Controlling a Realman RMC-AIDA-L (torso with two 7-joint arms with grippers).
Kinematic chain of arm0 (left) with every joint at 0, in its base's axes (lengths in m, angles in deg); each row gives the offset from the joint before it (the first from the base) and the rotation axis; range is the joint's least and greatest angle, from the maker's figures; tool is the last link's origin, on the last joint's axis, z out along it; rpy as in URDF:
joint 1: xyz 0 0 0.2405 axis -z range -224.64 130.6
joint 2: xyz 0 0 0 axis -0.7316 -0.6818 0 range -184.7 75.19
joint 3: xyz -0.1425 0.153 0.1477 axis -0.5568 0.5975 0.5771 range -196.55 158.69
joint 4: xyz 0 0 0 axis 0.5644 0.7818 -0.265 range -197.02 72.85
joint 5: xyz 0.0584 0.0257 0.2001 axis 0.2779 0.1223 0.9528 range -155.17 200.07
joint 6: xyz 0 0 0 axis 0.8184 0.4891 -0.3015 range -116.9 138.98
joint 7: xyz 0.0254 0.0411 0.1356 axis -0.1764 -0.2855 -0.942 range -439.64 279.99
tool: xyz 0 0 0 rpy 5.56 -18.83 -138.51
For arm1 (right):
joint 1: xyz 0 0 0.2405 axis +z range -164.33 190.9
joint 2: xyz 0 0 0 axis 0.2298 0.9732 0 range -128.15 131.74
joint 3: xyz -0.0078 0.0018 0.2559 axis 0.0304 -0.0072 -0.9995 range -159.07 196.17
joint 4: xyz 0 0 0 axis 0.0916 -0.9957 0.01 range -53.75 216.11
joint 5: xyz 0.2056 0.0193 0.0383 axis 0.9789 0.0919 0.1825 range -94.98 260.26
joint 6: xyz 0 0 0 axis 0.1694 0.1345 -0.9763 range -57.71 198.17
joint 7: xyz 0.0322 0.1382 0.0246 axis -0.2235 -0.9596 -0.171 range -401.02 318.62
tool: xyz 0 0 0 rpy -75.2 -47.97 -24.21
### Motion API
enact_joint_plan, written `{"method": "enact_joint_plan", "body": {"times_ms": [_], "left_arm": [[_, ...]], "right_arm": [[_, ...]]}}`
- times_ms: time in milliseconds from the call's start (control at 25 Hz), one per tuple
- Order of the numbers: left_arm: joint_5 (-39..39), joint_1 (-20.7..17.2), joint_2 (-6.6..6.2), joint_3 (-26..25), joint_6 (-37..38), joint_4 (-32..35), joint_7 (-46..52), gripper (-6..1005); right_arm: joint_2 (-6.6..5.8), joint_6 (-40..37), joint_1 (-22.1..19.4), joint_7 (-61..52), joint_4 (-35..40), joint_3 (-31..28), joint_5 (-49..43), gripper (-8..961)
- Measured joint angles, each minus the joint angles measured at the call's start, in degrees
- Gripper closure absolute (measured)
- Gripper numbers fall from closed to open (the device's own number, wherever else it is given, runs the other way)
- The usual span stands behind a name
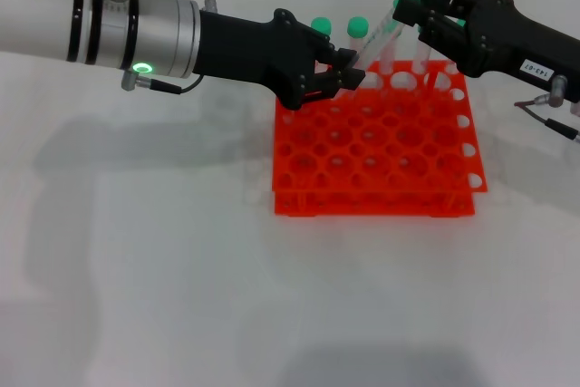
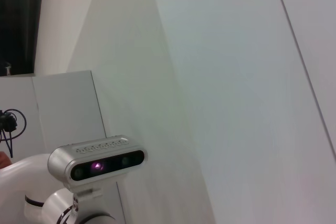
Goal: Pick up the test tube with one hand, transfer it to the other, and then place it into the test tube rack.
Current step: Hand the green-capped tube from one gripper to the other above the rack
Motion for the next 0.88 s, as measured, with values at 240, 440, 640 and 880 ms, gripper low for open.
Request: {"method": "enact_joint_plan", "body": {"times_ms": [240,440,640,880], "left_arm": [[0.0,0.2,0.02,0.0,0.0,0.0,0.3,788],[0.1,0.2,0.29,0.0,0.0,0.6,1.8,787],[0.0,-1.0,1.31,0.0,0.0,3.6,4.8,786],[0.0,-1.4,1.62,0.7,0.5,5.1,7.8,684]], "right_arm": [[0.02,-0.1,0.0,0.1,-0.1,0.0,0.1,692],[-0.03,-0.1,0.0,0.2,-0.1,0.0,0.3,685],[-0.11,-0.1,0.0,0.1,-0.2,0.1,0.0,679],[-0.11,0.0,-0.1,0.0,-0.2,0.1,0.0,671]]}}
